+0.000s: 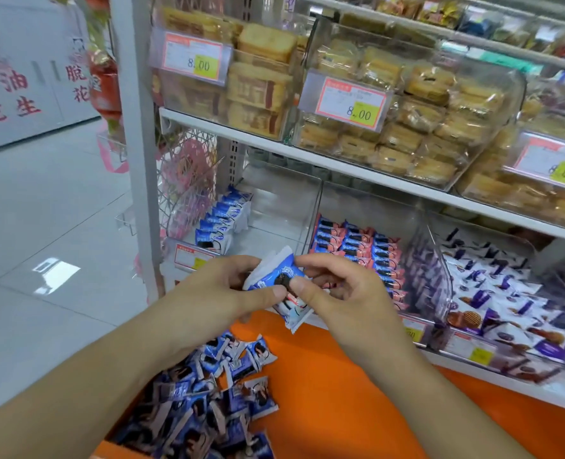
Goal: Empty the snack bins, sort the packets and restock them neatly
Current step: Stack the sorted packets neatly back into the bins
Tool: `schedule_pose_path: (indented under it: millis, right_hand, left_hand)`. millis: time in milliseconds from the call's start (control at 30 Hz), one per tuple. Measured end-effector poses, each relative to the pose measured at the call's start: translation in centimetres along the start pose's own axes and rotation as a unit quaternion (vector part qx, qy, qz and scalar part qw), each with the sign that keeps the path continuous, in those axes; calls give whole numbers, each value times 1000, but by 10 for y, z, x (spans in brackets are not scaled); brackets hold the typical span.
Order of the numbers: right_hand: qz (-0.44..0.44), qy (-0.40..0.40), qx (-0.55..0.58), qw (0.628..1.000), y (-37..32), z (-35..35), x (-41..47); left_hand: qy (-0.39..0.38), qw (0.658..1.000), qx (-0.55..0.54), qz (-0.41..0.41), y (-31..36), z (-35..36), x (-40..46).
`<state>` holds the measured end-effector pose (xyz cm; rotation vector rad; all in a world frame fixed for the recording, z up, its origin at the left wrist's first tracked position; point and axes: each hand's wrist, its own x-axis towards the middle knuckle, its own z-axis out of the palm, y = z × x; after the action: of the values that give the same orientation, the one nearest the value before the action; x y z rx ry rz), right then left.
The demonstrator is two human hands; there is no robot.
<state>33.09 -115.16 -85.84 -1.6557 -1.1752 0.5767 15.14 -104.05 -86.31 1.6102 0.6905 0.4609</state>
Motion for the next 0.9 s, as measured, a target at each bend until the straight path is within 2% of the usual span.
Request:
schedule_pose_path:
  millis: [100, 200, 367, 467, 567, 667, 700, 833, 900]
  right_hand:
    - [44, -44, 40, 997, -2, -1, 2]
    - [52, -78, 41, 995, -2, -1, 2]
    - [48, -77, 55, 994, -1, 8, 7]
    - [31, -69, 38, 996, -5, 18, 22]
    - [24, -50, 59, 997, -10, 34, 57]
    - [16, -48, 29, 998, -6, 55, 110]
    - [16, -56, 14, 998, -2, 65, 128]
    - [49, -117, -29, 992, 26, 110, 179]
    - [48, -141, -64, 987, 40, 126, 192]
  left_hand:
    - [19, 1000, -16, -3, 1, -5, 0]
    - [2, 1000, -22, 0, -2, -10, -2]
    - [-29, 999, -9, -11, 2, -18, -5]
    - [-28, 998, 54, -30, 1, -39, 3]
    - [63, 987, 146, -17, -8, -76, 23]
    - [191, 931, 310, 22, -23, -111, 37]
    - [200, 918, 341, 26, -31, -118, 39]
    - [161, 917, 364, -1, -60, -127, 46]
    - [169, 913, 370, 10, -66, -129, 49]
